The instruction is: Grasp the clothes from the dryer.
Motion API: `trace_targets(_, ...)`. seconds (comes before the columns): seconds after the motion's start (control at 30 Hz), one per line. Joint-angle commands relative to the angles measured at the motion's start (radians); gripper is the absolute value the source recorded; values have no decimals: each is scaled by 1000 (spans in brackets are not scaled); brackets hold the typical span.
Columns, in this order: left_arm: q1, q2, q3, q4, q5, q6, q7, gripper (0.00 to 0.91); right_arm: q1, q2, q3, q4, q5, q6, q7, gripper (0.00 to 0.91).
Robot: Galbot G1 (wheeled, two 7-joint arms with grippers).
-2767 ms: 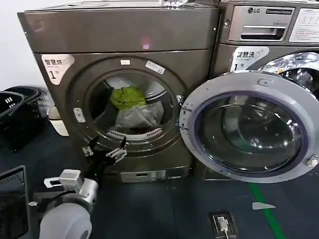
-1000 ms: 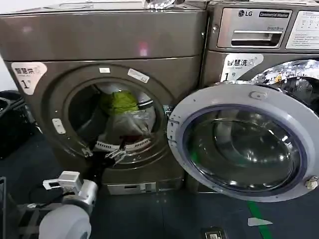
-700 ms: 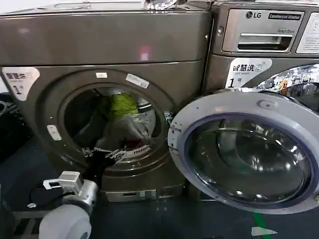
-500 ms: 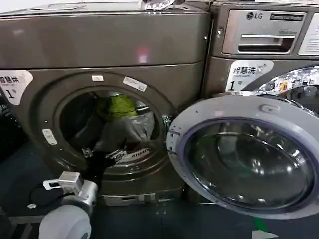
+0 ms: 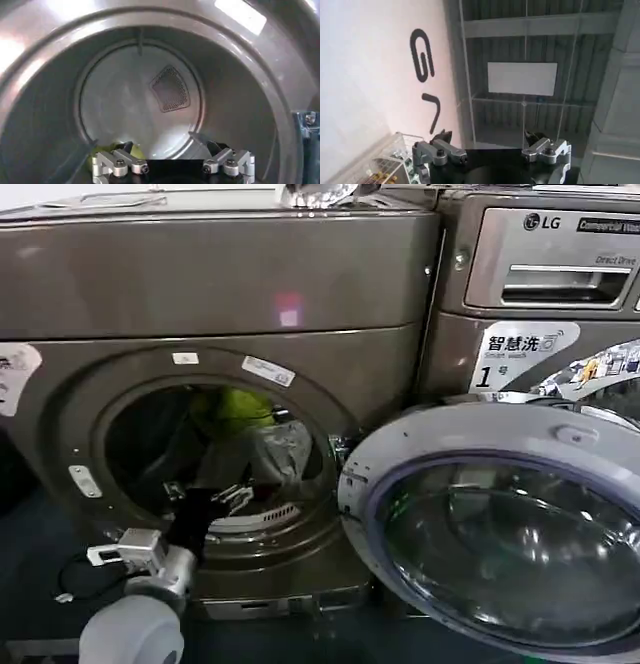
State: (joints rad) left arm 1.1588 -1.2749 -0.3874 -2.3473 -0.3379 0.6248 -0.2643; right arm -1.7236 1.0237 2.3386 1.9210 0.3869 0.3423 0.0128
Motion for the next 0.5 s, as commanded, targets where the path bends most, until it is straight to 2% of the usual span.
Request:
trace_targets(0.03,-1,-1,2,3,0,0,0,907,-1,1,0,1,1,0,1,907)
trace_targets(0.5,-14,-3,4,17,-2,-2,3,907,0,7,-9,11,-8,-4,1,907)
